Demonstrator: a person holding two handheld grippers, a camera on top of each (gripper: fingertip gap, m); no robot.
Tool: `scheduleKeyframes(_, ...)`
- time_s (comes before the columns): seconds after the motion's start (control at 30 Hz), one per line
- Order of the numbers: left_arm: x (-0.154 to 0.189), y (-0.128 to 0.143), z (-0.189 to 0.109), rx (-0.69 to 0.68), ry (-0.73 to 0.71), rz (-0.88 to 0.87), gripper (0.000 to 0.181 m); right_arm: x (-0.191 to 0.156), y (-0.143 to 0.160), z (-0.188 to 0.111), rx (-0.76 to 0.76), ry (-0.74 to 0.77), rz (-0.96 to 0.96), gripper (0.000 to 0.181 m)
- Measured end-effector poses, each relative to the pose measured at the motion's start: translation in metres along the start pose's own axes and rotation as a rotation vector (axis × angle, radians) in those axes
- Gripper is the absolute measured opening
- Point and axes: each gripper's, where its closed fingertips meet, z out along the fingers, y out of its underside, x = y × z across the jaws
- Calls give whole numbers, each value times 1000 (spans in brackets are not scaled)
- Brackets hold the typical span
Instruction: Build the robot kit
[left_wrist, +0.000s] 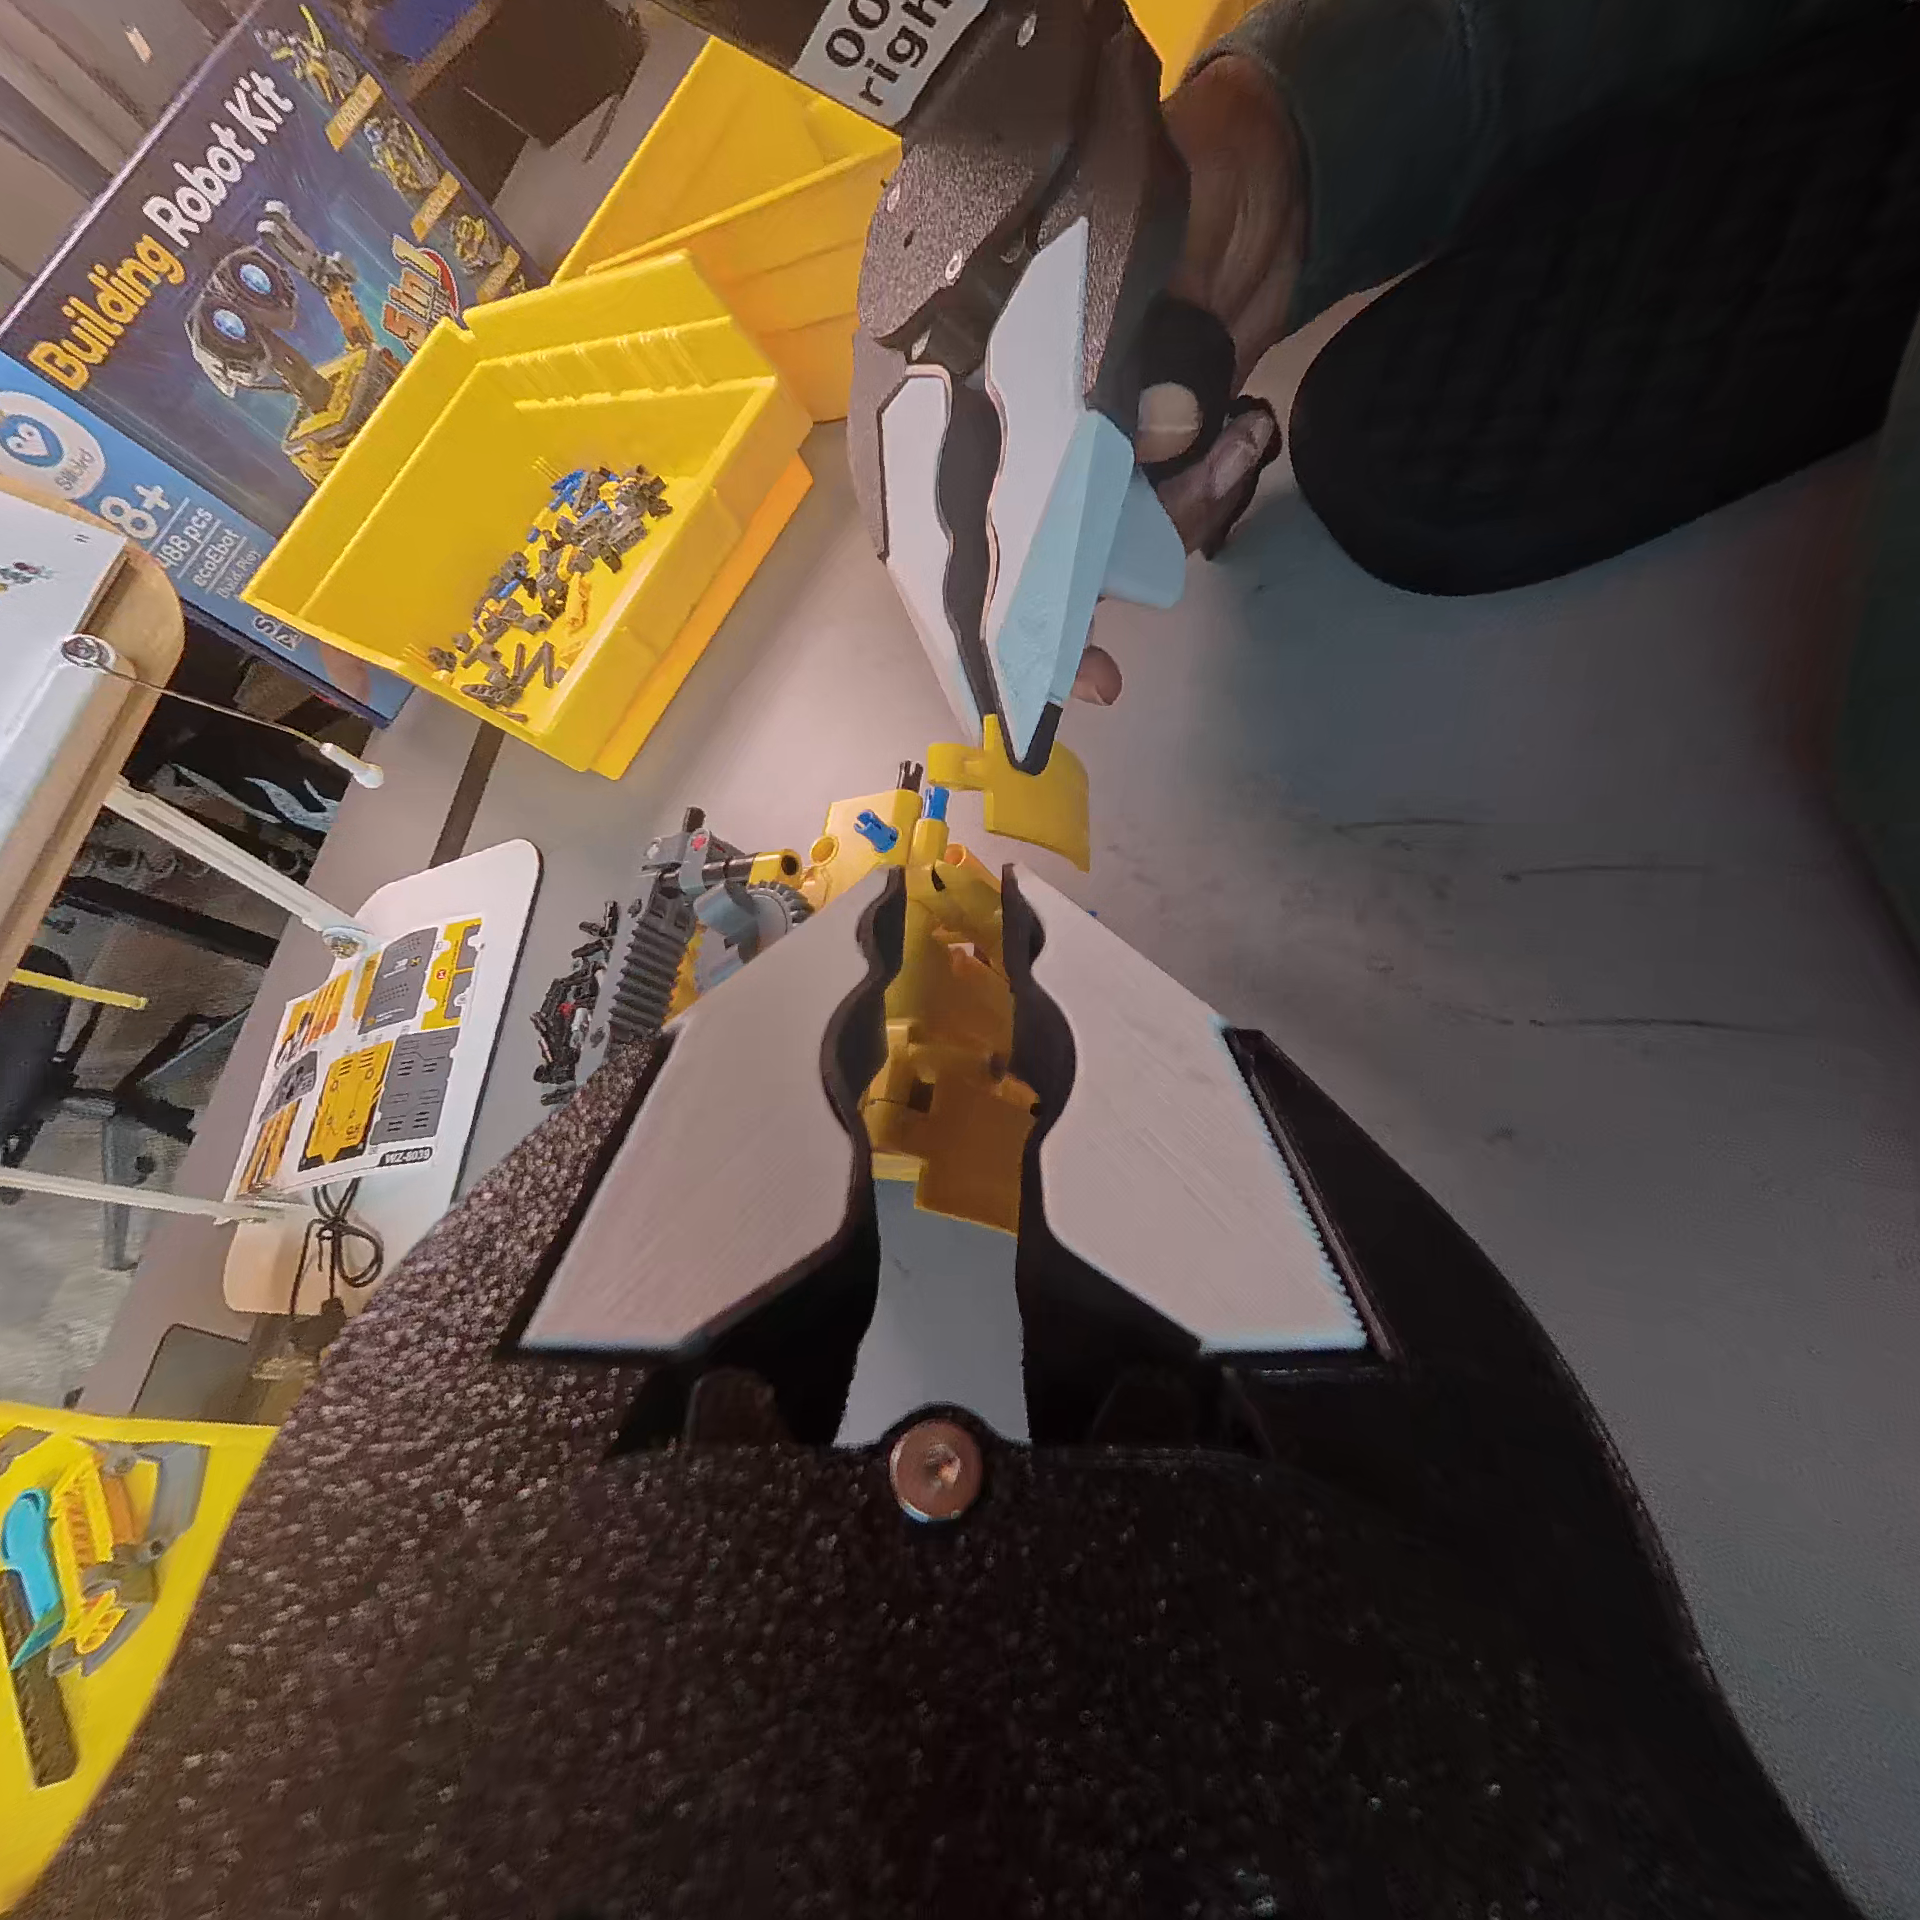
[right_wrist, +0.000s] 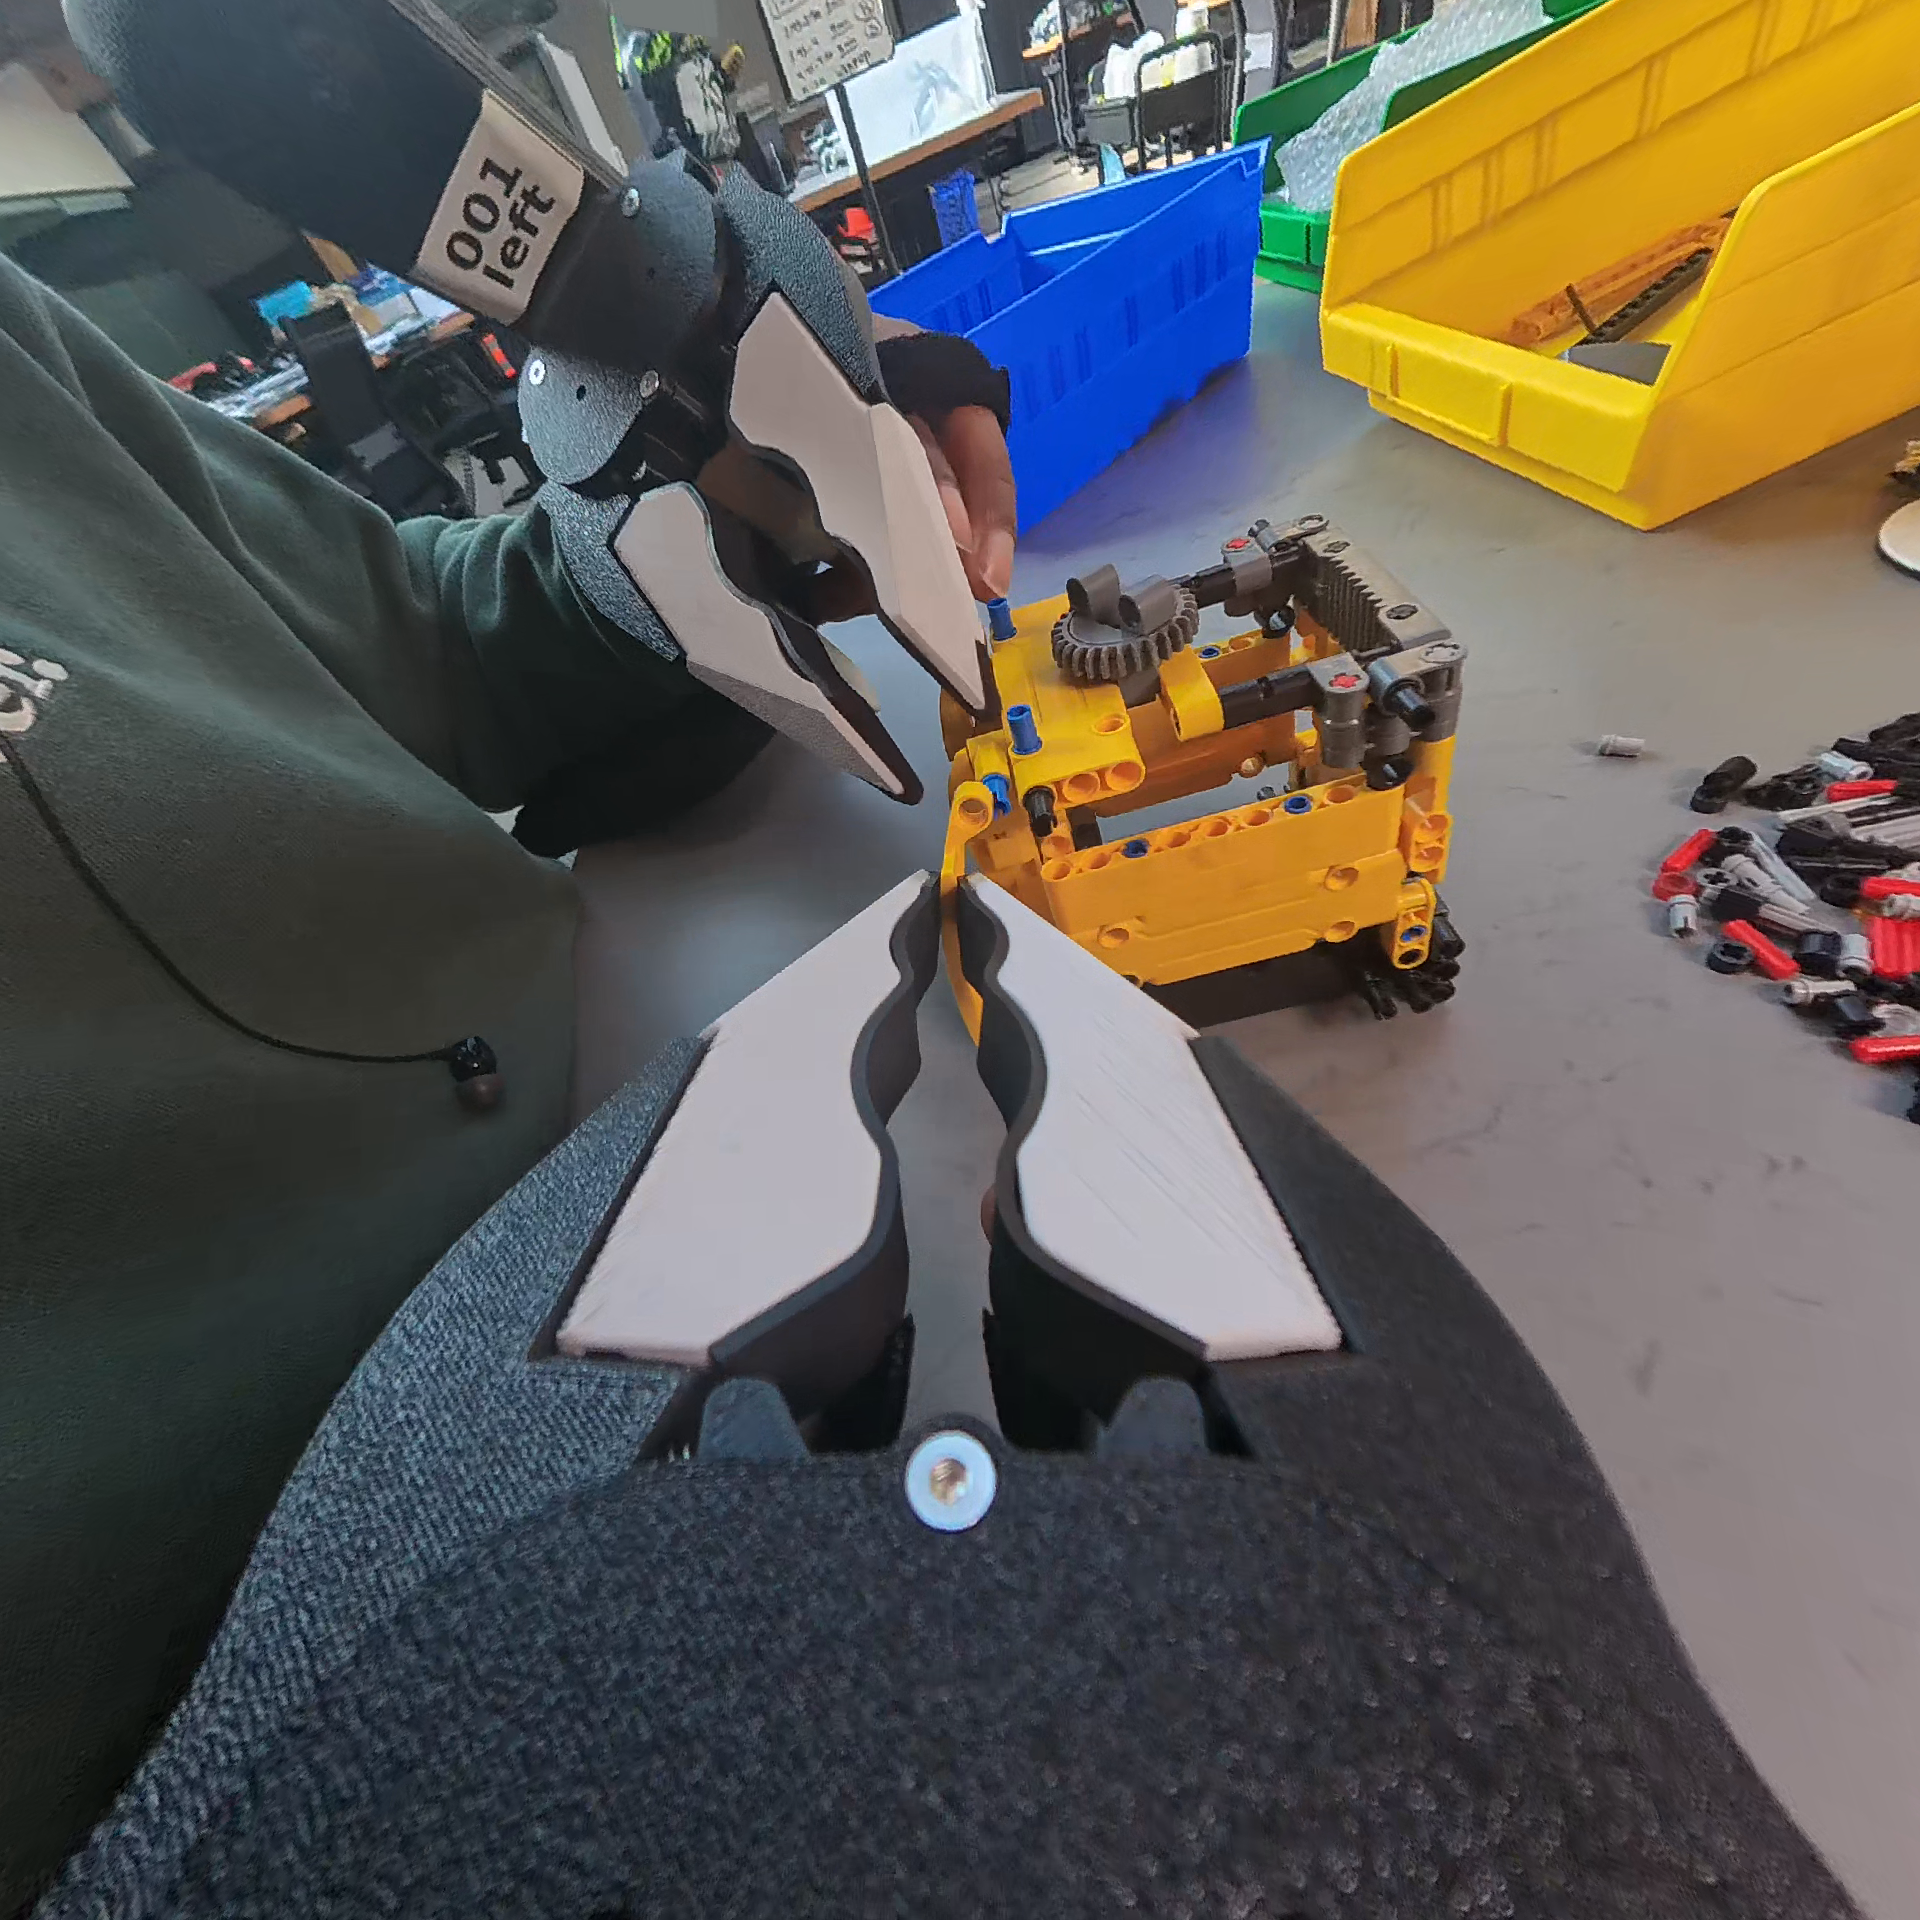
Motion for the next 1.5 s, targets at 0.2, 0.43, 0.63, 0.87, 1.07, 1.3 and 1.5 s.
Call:
scheduleKeyframes(0.2, -1, 1, 3, 3, -39, 71, 12, -3, 0, 3, 3, -17, 37, 2)
scheduleKeyframes(0.43, -8, 3, 6, -9, -102, 94, 0, -1, -2, 4, 17, -14, 70, 2)
scheduleKeyframes(0.63, -16, 4, 9, -2, -149, 67, 0, 3, -5, 2, 44, -8, 100, 2)
scheduleKeyframes(0.87, -23, 3, 6, 52, -161, -9, 0, 10, -11, -4, 95, -14, 162, 2)
scheduleKeyframes(1.07, -14, 3, 6, 75, -91, -44, 20, 11, -13, -6, 110, -34, 182, 2)
scheduleKeyframes(1.3, -16, 7, 8, 79, -112, -35, 17, 13, -14, -7, 123, -46, 205, 2)
scheduleKeyframes(1.5, -17, 7, 7, 100, -106, -45, 19, 15, -15, -9, 135, -55, 227, 2)
